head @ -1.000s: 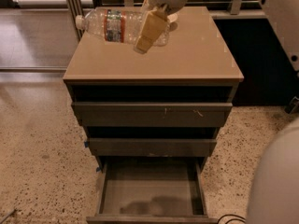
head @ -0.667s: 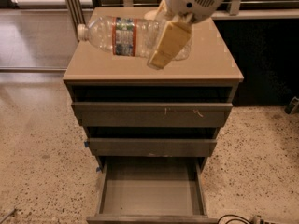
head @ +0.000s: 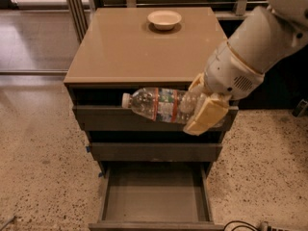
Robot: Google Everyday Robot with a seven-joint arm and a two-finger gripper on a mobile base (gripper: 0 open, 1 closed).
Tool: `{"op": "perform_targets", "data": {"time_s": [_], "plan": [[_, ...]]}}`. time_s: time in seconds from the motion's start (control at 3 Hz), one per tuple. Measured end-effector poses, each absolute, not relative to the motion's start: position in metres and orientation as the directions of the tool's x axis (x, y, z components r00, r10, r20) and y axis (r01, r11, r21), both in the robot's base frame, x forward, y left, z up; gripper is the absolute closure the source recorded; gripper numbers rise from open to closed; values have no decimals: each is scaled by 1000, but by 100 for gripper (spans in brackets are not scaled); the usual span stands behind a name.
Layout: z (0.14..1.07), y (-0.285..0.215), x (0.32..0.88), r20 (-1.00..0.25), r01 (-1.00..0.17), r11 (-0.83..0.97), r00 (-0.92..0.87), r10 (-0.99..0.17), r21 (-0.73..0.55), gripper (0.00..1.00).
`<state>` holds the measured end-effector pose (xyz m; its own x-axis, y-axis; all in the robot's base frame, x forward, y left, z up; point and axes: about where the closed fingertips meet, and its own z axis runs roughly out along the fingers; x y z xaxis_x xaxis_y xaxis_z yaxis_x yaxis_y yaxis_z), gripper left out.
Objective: Place water bottle into bottom drawer
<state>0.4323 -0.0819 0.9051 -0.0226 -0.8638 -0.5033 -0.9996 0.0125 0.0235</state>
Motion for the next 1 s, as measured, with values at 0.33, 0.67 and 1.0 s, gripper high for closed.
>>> {"op": "perform_targets", "data": {"time_s": [0.33,0.67,1.0], "plan": [[829,-95,432,-488,-992,10,-71,-870,126,100],[780,-80,456,-473,-984,-40,-48,-880,175,100],[780,-80,456,-473,-984,-40,-48,-880,175,100]]}}
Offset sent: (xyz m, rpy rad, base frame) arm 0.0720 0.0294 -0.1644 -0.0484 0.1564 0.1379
